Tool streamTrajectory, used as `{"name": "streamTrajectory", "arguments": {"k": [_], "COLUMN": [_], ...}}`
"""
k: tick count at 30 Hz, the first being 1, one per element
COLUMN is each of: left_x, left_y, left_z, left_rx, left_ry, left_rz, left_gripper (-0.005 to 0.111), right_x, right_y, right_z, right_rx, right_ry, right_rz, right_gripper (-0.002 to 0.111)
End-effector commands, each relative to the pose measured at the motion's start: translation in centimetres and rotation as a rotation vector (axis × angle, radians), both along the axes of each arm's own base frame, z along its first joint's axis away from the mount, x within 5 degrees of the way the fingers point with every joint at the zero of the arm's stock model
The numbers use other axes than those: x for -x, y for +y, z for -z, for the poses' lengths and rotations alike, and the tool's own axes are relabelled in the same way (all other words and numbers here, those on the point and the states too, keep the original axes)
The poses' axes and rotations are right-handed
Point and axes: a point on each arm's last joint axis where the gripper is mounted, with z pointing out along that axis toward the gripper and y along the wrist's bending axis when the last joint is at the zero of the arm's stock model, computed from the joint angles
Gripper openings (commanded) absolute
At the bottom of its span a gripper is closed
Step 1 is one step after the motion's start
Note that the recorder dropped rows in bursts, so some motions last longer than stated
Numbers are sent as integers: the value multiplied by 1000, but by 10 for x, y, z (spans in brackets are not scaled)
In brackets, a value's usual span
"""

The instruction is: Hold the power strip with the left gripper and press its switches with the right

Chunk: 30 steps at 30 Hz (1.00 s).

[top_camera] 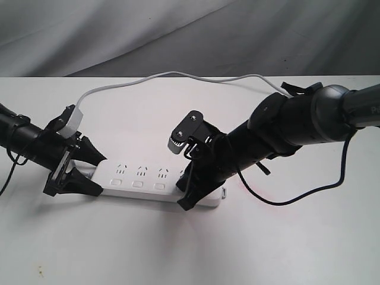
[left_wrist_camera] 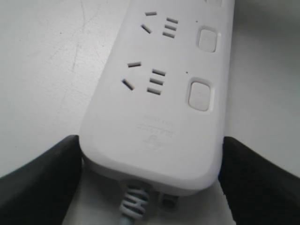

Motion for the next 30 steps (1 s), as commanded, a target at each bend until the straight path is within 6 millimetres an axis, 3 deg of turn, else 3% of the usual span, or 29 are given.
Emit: {"name": "streamTrajectory", "arguments": {"k": [1,6,18,25,30], "left_x": [10,10,10,10,10], "left_y": [3,3,3,3,3], "left_z": [20,20,20,20,20], "left_rx": [-91,-91,-91,-94,-94], "left_ry": [54,54,54,54,54], "left_rz": [52,52,52,56,56], "left_gripper": [63,63,63,63,63], "right_x": [-2,2,2,4,6], "right_y": [-4,1,-3,-8,-8], "right_z": [9,24,31,52,50], "right_rx": [24,40,105,177,183], "right_ry": [0,29,26,82,90], "right_rz": [4,-10,-13,-11,-25], "right_gripper": [0,0,0,0,0]}}
